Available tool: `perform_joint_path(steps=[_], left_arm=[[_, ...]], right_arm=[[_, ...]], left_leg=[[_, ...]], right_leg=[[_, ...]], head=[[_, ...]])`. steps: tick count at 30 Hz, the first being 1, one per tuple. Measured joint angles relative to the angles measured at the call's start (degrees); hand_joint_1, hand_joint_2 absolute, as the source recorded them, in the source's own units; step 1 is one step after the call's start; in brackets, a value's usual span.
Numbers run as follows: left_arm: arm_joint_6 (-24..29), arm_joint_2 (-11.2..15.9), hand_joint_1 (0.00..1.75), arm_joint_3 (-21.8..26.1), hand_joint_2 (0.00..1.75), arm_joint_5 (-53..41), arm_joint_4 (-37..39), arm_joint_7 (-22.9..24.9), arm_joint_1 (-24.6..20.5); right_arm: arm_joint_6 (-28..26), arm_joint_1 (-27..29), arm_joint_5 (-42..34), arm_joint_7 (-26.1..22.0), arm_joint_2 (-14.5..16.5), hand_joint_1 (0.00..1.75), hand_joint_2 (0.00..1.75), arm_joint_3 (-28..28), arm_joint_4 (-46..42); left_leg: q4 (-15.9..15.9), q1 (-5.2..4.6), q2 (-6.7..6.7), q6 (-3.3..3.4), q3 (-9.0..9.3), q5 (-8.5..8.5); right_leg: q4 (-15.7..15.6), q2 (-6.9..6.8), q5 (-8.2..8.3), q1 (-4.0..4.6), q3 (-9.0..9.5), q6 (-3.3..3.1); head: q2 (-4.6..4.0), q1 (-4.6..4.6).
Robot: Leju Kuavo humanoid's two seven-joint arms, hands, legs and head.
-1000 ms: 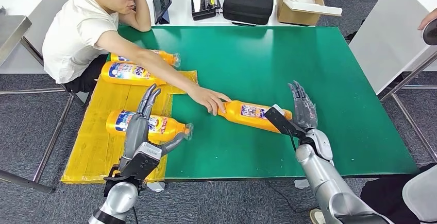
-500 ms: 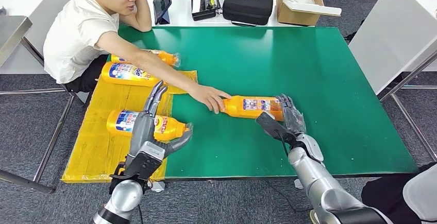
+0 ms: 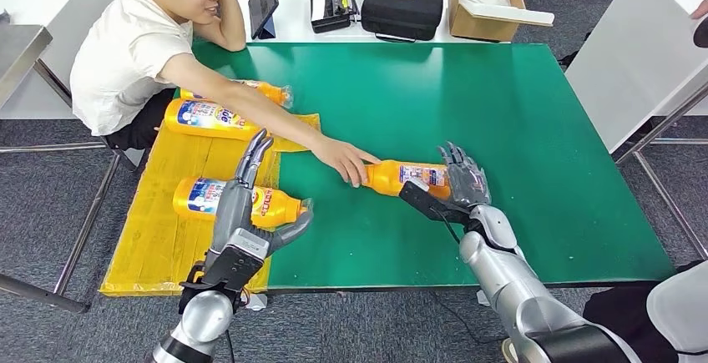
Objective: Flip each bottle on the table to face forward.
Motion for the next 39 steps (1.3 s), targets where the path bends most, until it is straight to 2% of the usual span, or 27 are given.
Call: perform_joint_path(steps=[5, 11, 15, 19, 20, 21, 22, 23, 24, 25, 26, 30, 32, 39], left_arm=[[-0.6, -0.1, 0.0, 0.0, 1.75, 0.8, 0.0, -0.2, -0.4], [-0.9, -0.2, 0.0, 0.0, 1.75, 1.2, 0.1, -0.3, -0.7], [-1.2, -0.3, 0.0, 0.0, 1.75, 2.0, 0.7, -0.5, -1.1], [-1.2, -0.3, 0.0, 0.0, 1.75, 2.7, 1.7, -0.7, -1.5], [-1.2, -0.4, 0.0, 0.0, 1.75, 2.8, 2.0, -0.8, -1.7], [-1.1, -0.5, 0.0, 0.0, 1.75, 2.8, 2.4, -0.8, -1.9], [-1.1, -0.6, 0.0, 0.0, 1.75, 2.8, 2.8, -0.8, -2.2], [-1.0, -0.7, 0.0, 0.0, 1.75, 2.8, 3.1, -0.8, -2.4], [-0.8, -0.8, 0.0, 0.0, 1.75, 2.8, 3.4, -0.9, -2.7], [-0.7, -0.9, 0.0, 0.0, 1.75, 2.8, 3.7, -0.9, -2.8], [-0.5, -0.9, 0.0, 0.0, 1.75, 2.8, 4.0, -1.0, -3.0], [-0.1, -1.0, 0.0, 0.0, 1.75, 2.8, 4.6, -1.3, -3.2], [0.0, -1.0, 0.0, 0.0, 1.75, 2.8, 4.8, -1.5, -3.2], [0.2, -0.9, 0.0, 0.0, 1.75, 4.4, 5.1, -3.6, -3.1]], right_arm=[[-0.2, -1.7, 3.4, 2.8, -0.4, 0.0, 1.75, 2.0, 1.0], [1.2, -2.8, 2.3, 2.8, -0.5, 0.0, 1.75, 3.1, 2.1], [6.1, -3.7, 0.8, 4.0, -0.6, 0.0, 1.75, 3.1, 3.7], [13.9, -6.0, 0.7, 10.1, -1.0, 0.0, 1.75, 3.1, 6.4], [15.5, -6.7, 0.6, 11.7, -1.1, 0.17, 1.75, 3.1, 7.0], [16.9, -7.4, 0.4, 13.0, -1.1, 0.41, 1.75, 3.1, 7.6], [17.9, -8.0, 0.2, 14.0, -1.1, 0.75, 1.75, 3.1, 8.2], [18.5, -8.4, 0.1, 14.6, -1.2, 1.19, 1.75, 3.1, 8.6], [18.8, -8.7, 0.0, 14.8, -1.2, 1.46, 1.75, 3.1, 8.9], [19.0, -8.9, -0.1, 15.0, -1.2, 1.65, 1.75, 3.1, 9.3], [19.1, -9.0, -0.2, 15.1, -1.3, 1.75, 1.75, 3.1, 9.6], [19.8, -9.2, -0.9, 14.4, -1.7, 1.75, 1.75, 3.0, 10.1], [20.0, -9.2, -1.9, 12.4, -1.8, 1.75, 1.75, 2.8, 10.2], [24.5, -7.3, -13.6, -6.4, -2.4, 1.75, 1.75, -1.1, 9.4]], left_leg=[[0.0, 0.0, -0.01, 0.0, 0.0, 0.0], [0.0, 0.0, -0.01, 0.0, -0.01, 0.0], [0.0, 0.0, -0.01, 0.0, -0.02, 0.0], [0.0, 0.0, -0.01, 0.0, 0.05, 0.0], [0.0, 0.0, -0.01, 0.0, 0.09, 0.0], [0.0, 0.0, -0.02, 0.0, 0.12, 0.0], [0.0, 0.01, -0.03, 0.0, 0.15, 0.0], [0.0, 0.01, -0.03, 0.0, 0.17, 0.0], [0.0, 0.01, -0.02, 0.0, 0.19, 0.0], [0.0, 0.01, -0.02, 0.0, 0.2, 0.0], [0.0, 0.01, -0.02, 0.0, 0.22, 0.0], [0.0, 0.01, -0.01, 0.0, 0.24, 0.0], [0.0, 0.01, -0.01, 0.0, 0.24, 0.0], [0.0, 0.02, 0.15, -0.01, 0.27, -0.05]], right_leg=[[0.0, -0.01, 0.0, 0.0, 0.0, 0.0], [0.0, 0.0, 0.0, 0.0, -0.02, 0.0], [0.0, -0.01, -0.01, 0.0, -0.02, 0.0], [0.0, -0.01, -0.01, 0.0, 0.0, -0.01], [0.0, -0.01, -0.01, 0.0, 0.03, -0.01], [0.0, -0.02, -0.02, 0.0, 0.06, -0.02], [0.0, -0.02, -0.02, 0.0, 0.09, -0.02], [0.0, -0.02, -0.02, 0.0, 0.12, -0.02], [0.0, -0.01, -0.02, 0.0, 0.14, -0.02], [0.0, -0.01, -0.02, 0.0, 0.15, -0.01], [0.0, -0.01, -0.02, 0.0, 0.16, -0.01], [0.0, 0.0, 0.0, 0.01, 0.19, 0.0], [0.0, 0.0, 0.0, 0.01, 0.2, 0.0], [0.0, 0.04, 0.01, 0.03, 0.19, -0.01]], head=[[0.0, 0.0], [0.0, 0.0], [0.0, 0.0], [0.0, -0.01], [0.0, -0.01], [0.0, 0.0], [0.0, 0.0], [0.0, 0.0], [0.0, 0.0], [0.0, 0.0], [0.0, 0.0], [0.0, 0.01], [0.0, 0.01], [0.0, 0.02]])
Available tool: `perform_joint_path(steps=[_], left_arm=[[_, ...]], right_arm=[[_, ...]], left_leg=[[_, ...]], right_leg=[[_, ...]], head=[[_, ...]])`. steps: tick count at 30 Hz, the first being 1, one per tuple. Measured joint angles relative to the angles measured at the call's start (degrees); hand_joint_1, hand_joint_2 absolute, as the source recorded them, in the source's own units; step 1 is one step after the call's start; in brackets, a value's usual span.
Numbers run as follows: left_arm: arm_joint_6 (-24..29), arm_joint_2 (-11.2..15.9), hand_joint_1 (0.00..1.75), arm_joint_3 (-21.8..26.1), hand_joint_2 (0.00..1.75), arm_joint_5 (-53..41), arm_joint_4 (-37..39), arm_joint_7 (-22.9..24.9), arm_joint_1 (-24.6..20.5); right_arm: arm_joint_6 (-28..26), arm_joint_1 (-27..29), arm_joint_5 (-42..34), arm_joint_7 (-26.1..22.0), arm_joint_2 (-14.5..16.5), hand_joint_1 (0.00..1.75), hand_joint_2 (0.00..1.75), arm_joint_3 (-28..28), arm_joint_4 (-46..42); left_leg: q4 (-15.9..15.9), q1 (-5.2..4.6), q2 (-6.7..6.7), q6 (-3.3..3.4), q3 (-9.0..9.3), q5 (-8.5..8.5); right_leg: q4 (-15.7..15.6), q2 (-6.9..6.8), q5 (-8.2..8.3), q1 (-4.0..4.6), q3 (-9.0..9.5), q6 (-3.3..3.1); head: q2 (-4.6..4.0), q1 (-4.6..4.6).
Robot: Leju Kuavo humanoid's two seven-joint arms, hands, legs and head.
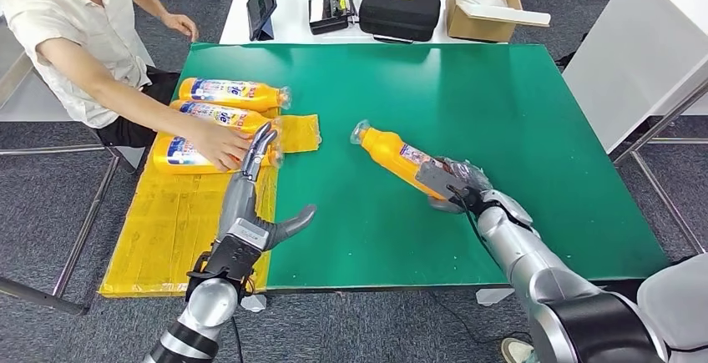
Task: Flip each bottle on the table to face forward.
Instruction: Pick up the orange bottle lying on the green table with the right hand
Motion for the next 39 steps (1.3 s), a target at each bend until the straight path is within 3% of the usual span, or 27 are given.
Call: perform_joint_path(steps=[7, 11, 18, 26, 29, 35, 39], left_arm=[[0.5, 0.1, 0.0, 0.0, 1.75, 0.6, 0.0, -0.8, 0.9], [0.4, -0.3, 0.0, 0.2, 1.75, 4.9, -0.4, -0.6, 2.2], [-1.4, -1.0, 0.0, 0.5, 1.75, 11.8, -0.5, 0.5, 4.0], [-1.5, -1.2, 0.0, 0.5, 1.75, 12.3, -0.5, 0.6, 4.1], [-3.1, -1.5, 0.0, 0.8, 1.75, 16.8, -0.5, 2.3, 4.4], [-11.5, -2.4, 0.0, 1.2, 1.75, 35.9, 1.1, 7.2, 5.7], [-15.1, -2.4, 0.0, 0.1, 1.75, 38.5, 2.5, 7.2, 5.5]], right_arm=[[3.6, 3.7, -9.3, -8.5, 0.6, 1.75, 1.75, -3.3, -3.4], [7.1, 8.0, -18.6, -12.7, 1.6, 1.75, 1.75, -4.8, -8.9], [8.5, 14.3, -26.3, -10.5, 3.0, 1.75, 1.75, -4.8, -21.8], [8.5, 15.8, -26.8, -10.4, 3.1, 1.75, 1.75, -4.8, -25.7], [8.6, 16.3, -27.8, -11.4, 3.2, 1.75, 1.75, -4.4, -26.9], [9.2, 18.6, -30.1, -11.8, 4.2, 1.75, 1.75, 1.0, -33.8], [11.2, 18.5, -30.1, -12.8, 5.2, 1.75, 1.75, 7.0, -35.2]], left_leg=[[0.0, 0.0, -0.05, 0.0, -0.05, 0.01], [0.0, 0.0, -0.19, 0.0, -0.19, 0.02], [0.0, 0.0, -0.2, 0.0, -0.39, 0.01], [0.0, 0.0, -0.2, 0.0, -0.41, 0.02], [0.0, 0.0, -0.2, 0.0, -0.42, 0.02], [0.0, 0.01, -0.15, -0.01, -0.52, 0.01], [0.0, 0.05, -0.16, -0.02, -0.54, 0.02]], right_leg=[[0.0, -0.02, 0.0, 0.0, -0.01, 0.0], [0.0, -0.04, -0.02, -0.01, -0.07, 0.0], [0.0, -0.04, -0.04, -0.01, -0.27, -0.01], [0.0, -0.04, -0.03, -0.01, -0.29, 0.0], [0.0, -0.04, -0.03, -0.01, -0.29, 0.0], [0.0, -0.02, -0.04, 0.0, -0.45, -0.01], [0.0, -0.03, -0.04, 0.02, -0.47, -0.01]], head=[[0.0, -0.02], [0.0, 0.0], [0.0, -0.02], [0.0, -0.02], [0.0, -0.02], [0.0, -0.02], [0.0, -0.02]])
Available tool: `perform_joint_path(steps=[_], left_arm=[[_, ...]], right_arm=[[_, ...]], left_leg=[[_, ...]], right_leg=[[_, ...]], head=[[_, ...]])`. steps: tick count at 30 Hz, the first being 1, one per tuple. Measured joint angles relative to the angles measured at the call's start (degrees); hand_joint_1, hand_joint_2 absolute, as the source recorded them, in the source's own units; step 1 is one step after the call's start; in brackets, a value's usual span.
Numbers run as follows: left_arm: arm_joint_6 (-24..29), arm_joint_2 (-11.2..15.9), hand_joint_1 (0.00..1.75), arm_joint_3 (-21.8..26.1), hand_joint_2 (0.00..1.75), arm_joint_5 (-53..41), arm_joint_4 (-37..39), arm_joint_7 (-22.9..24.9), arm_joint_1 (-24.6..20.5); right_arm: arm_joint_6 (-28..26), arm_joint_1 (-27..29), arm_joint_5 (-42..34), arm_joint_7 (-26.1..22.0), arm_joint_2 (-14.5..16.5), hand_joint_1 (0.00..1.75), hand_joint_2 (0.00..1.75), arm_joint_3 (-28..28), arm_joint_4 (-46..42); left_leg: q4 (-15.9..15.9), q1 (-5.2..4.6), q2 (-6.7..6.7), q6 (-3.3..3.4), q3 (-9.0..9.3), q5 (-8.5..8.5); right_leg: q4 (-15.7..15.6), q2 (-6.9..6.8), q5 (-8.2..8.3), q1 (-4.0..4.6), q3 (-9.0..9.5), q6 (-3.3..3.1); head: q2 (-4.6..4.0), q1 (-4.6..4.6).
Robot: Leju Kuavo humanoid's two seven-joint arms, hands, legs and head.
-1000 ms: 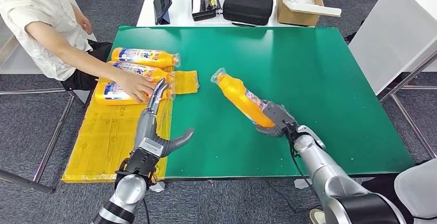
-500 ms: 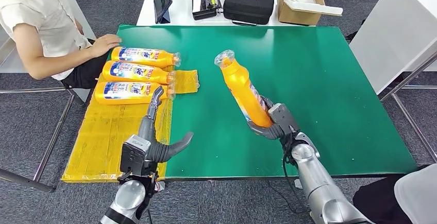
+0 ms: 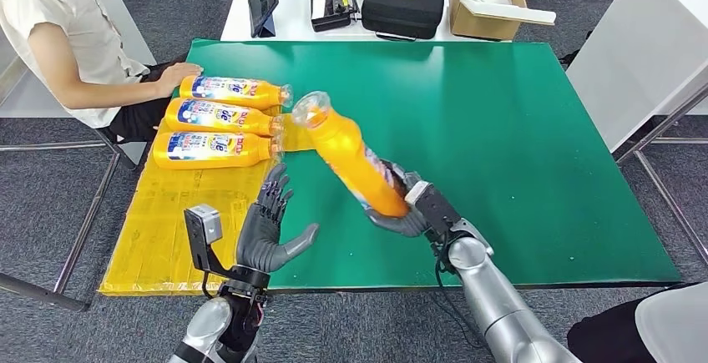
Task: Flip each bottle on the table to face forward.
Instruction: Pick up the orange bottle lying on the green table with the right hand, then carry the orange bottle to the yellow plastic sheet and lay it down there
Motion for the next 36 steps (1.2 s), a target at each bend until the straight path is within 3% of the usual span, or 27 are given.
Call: perform_joint_path(steps=[4, 11, 18, 23, 24, 27, 28, 32, 35, 36], left_arm=[[-0.1, -0.1, 0.0, -0.9, 1.75, -0.2, 1.1, -0.1, -1.4], [-3.5, -0.4, 0.0, -0.9, 1.75, 7.9, 4.8, 3.0, -4.0], [0.2, -1.4, 0.0, -1.0, 1.75, 5.8, 6.3, -1.4, -5.8], [0.5, -1.7, 0.0, -1.1, 1.75, 5.6, 6.2, -1.7, -5.8], [0.4, -1.7, 0.2, -1.1, 1.75, 5.8, 6.1, -1.7, -5.8], [-0.8, -1.7, 1.51, -1.1, 1.75, 7.3, 5.8, -1.9, -5.6], [-1.2, -1.7, 1.75, -1.1, 1.75, 7.8, 5.5, -2.1, -5.4], [-1.4, -2.0, 1.75, -1.0, 1.75, 8.2, 3.9, -4.2, -4.3], [-1.3, -2.0, 1.75, -0.9, 1.75, 8.1, 2.4, -5.0, -3.3], [-1.3, -2.0, 1.75, -0.9, 1.75, 8.1, 2.0, -5.1, -3.0]], right_arm=[[0.6, -0.5, -0.2, -1.2, 1.0, 1.75, 1.75, 5.3, 0.0], [-0.9, -1.3, 0.9, -2.3, 2.3, 1.75, 1.75, 12.1, -0.3], [-2.8, -2.5, 1.3, -1.9, 2.6, 1.75, 1.75, 16.7, -0.4], [-2.7, -3.0, 1.1, -1.8, 2.3, 1.75, 1.75, 17.8, -0.3], [-2.7, -3.1, 1.0, -1.8, 2.3, 1.75, 1.75, 18.0, -0.3], [-2.5, -3.4, 0.6, -1.9, 2.2, 1.75, 1.75, 18.5, 0.0], [-2.5, -3.5, 0.4, -2.1, 2.2, 1.75, 1.75, 18.8, 0.1], [-2.1, -3.8, -0.5, -2.7, 2.1, 1.65, 1.75, 19.6, 0.5], [-2.0, -3.8, -0.9, -3.0, 2.1, 1.27, 1.75, 19.9, 0.6], [-2.0, -3.7, -0.9, -3.1, 2.1, 0.98, 1.75, 20.1, 0.7]], left_leg=[[0.0, 0.0, -0.03, 0.01, 0.0, 0.01], [0.0, -0.02, -0.01, 0.02, -0.03, 0.02], [0.0, -0.02, -0.02, 0.01, -0.03, 0.03], [0.0, -0.02, -0.02, 0.01, -0.04, 0.02], [0.0, -0.02, -0.02, 0.01, -0.04, 0.02], [0.0, -0.02, -0.01, 0.01, -0.03, 0.02], [0.0, -0.02, -0.01, 0.01, -0.03, 0.02], [0.0, -0.02, 0.0, 0.01, -0.04, 0.02], [0.0, -0.02, 0.0, 0.01, -0.04, 0.02], [0.0, -0.02, 0.0, 0.01, -0.04, 0.02]], right_leg=[[0.0, -0.01, 0.0, -0.01, 0.01, 0.0], [0.0, -0.01, 0.01, -0.02, -0.01, 0.0], [0.0, -0.01, 0.01, -0.02, -0.02, 0.0], [0.0, -0.01, 0.01, -0.03, -0.03, 0.0], [0.0, -0.01, 0.01, -0.03, -0.03, 0.0], [0.0, 0.0, 0.01, -0.02, -0.04, 0.0], [0.0, 0.0, 0.01, -0.02, -0.04, 0.0], [0.0, 0.0, 0.01, -0.02, -0.06, 0.0], [0.0, 0.0, 0.01, -0.03, -0.08, 0.0], [0.0, 0.0, 0.01, -0.03, -0.09, 0.0]], head=[[0.0, 0.01], [0.0, 0.0], [0.0, 0.0], [0.0, 0.0], [0.0, 0.0], [0.0, 0.0], [0.0, 0.0], [0.0, 0.01], [0.0, 0.0], [0.0, 0.0]])
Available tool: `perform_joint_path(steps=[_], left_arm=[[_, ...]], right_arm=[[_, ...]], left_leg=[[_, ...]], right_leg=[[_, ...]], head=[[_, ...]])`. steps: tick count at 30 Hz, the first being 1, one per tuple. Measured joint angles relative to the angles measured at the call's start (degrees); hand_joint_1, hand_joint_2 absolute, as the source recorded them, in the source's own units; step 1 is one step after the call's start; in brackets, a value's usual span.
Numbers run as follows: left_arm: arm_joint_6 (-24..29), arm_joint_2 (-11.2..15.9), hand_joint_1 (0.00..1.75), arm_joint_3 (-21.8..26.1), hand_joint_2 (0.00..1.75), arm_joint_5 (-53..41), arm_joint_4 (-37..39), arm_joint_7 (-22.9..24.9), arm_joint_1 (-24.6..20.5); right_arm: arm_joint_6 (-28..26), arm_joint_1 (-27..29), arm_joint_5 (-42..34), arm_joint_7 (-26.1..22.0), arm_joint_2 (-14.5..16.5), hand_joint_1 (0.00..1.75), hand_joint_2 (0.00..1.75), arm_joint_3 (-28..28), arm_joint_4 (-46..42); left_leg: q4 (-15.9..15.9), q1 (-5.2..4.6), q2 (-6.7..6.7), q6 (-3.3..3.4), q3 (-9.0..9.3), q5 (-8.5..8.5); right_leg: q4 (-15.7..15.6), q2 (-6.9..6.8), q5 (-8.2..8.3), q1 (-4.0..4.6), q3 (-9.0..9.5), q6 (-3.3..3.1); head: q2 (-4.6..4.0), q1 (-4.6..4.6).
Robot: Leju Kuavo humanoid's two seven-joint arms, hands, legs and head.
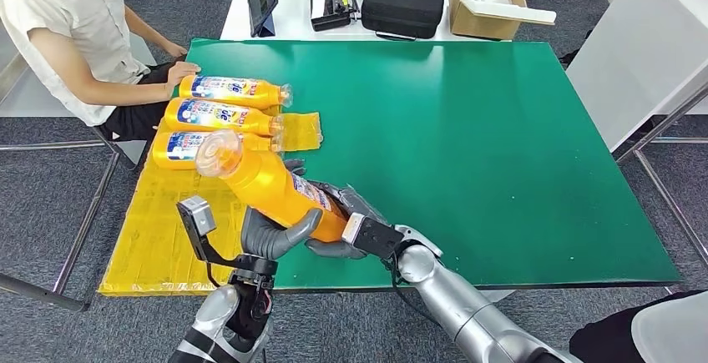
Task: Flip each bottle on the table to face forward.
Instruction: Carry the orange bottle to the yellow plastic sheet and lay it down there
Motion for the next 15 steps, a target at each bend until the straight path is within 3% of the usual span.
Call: perform_joint_path(steps=[3, 4, 9, 15], left_arm=[[0.1, 0.0, 1.75, 0.2, 1.75, 0.2, -0.7, 0.0, 0.6], [0.2, 0.0, 1.75, 0.3, 1.75, 0.2, -0.8, 0.0, 0.7], [1.6, 0.0, 1.75, 0.5, 1.75, 0.5, -1.4, 0.0, 1.2], [12.6, 0.4, 1.75, 0.2, 1.75, -13.0, -0.8, -1.3, 0.1]], right_arm=[[-0.2, 0.1, -0.1, -0.2, 0.0, 0.08, 1.75, 0.4, 0.2], [-0.3, 0.2, -0.1, -0.2, 0.0, 0.0, 1.75, 0.6, 0.2], [-3.0, 1.7, 0.1, -0.1, 0.4, 0.0, 1.75, 0.7, 0.4], [-13.9, 6.6, 5.0, -0.4, 1.4, 0.0, 1.75, 0.2, -1.2]], left_leg=[[0.0, 0.0, 0.0, 0.0, 0.0, 0.0], [0.0, 0.0, 0.0, 0.0, 0.0, 0.0], [0.0, 0.01, 0.0, 0.0, 0.0, 0.0], [0.0, 0.01, -0.03, -0.01, -0.08, -0.01]], right_leg=[[0.0, 0.0, 0.0, 0.0, -0.01, 0.0], [0.0, 0.0, 0.0, 0.0, -0.01, 0.0], [0.0, 0.0, 0.0, 0.01, -0.01, 0.0], [0.0, -0.02, -0.01, 0.01, -0.03, -0.01]], head=[[0.0, 0.0], [0.0, 0.0], [0.0, 0.01], [0.0, 0.0]])
